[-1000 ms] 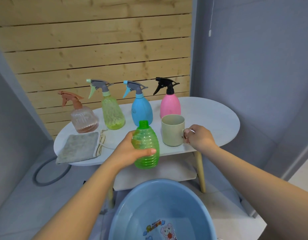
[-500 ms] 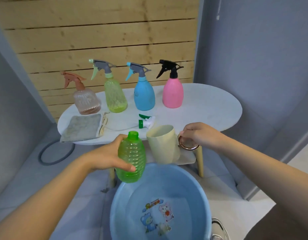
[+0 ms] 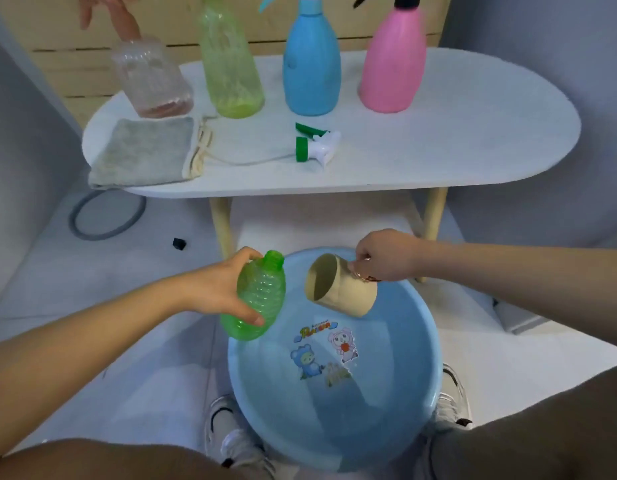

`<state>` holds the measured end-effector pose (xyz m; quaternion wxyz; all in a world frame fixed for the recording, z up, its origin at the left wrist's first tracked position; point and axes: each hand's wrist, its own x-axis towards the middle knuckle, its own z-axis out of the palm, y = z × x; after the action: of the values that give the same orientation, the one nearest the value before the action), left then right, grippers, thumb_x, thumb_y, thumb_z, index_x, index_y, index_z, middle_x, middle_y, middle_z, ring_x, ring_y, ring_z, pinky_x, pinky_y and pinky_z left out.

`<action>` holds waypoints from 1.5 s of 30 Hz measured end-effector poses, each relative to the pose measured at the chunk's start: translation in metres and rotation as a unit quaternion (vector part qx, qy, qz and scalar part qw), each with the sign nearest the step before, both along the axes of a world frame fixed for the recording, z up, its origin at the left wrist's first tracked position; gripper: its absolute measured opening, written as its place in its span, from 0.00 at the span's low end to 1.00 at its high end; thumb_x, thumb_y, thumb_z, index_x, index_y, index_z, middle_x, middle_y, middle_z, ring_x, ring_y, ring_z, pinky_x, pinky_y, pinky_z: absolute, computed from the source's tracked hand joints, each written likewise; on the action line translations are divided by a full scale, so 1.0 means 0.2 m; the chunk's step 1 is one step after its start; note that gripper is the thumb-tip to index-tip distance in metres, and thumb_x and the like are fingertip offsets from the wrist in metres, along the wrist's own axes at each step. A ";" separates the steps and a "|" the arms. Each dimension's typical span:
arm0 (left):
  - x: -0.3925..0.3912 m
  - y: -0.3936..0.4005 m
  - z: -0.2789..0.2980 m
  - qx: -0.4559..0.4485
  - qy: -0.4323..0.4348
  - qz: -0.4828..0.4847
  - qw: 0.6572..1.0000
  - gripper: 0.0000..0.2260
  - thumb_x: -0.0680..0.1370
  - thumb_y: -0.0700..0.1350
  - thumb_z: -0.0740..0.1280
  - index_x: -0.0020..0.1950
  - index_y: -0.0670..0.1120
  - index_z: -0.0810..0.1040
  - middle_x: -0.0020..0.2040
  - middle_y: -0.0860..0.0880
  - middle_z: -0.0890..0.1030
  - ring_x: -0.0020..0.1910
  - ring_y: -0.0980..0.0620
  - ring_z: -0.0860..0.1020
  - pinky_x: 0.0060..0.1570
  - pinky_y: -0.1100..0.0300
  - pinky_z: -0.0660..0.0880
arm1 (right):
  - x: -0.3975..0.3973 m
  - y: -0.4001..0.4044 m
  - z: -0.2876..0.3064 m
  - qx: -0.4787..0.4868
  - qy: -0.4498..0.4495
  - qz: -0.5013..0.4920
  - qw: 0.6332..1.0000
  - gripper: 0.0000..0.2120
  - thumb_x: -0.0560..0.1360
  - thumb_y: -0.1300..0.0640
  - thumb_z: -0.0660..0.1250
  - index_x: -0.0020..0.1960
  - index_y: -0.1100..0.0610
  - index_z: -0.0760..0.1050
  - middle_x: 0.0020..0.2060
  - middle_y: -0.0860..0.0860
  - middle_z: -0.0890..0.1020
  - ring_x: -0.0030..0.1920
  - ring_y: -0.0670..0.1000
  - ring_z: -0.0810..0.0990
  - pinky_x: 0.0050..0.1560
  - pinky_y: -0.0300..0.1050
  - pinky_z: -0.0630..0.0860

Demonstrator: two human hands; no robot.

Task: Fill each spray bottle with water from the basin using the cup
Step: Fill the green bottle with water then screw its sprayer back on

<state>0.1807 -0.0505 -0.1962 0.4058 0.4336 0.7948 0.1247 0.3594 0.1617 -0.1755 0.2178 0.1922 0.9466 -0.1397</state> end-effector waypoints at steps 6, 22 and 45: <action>0.07 0.03 -0.41 0.111 -0.002 0.092 0.990 0.40 0.59 0.47 0.82 0.66 0.52 0.65 0.60 0.53 0.73 0.58 0.55 0.74 0.55 0.63 0.72 | -0.04 0.05 -0.31 -0.014 0.010 0.020 1.000 0.18 0.79 0.50 0.57 0.47 0.63 0.77 0.46 0.57 0.80 0.51 0.57 0.76 0.50 0.47 0.70; 0.33 0.04 -0.93 0.177 0.028 0.259 0.949 0.41 0.60 0.43 0.82 0.69 0.50 0.68 0.61 0.48 0.69 0.57 0.52 0.73 0.59 0.60 0.69 | 0.05 -0.09 -0.99 0.079 0.089 0.141 0.983 0.22 0.35 0.63 0.78 0.23 0.53 0.71 0.16 0.48 0.70 0.19 0.51 0.72 0.28 0.34 0.68; 0.41 0.04 -0.97 0.178 0.015 0.301 0.937 0.40 0.62 0.38 0.80 0.70 0.49 0.66 0.61 0.50 0.65 0.51 0.65 0.65 0.49 0.84 0.58 | 0.13 0.08 -0.95 -0.318 0.204 -0.392 0.839 0.15 0.72 0.57 0.67 0.29 0.60 0.69 0.23 0.45 0.69 0.27 0.43 0.66 0.30 0.36 0.63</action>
<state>0.2635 -0.0418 -0.3898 0.2533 0.2413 0.8590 0.3739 0.3849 0.1772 -0.3647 -0.0041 0.4349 0.7185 -0.5427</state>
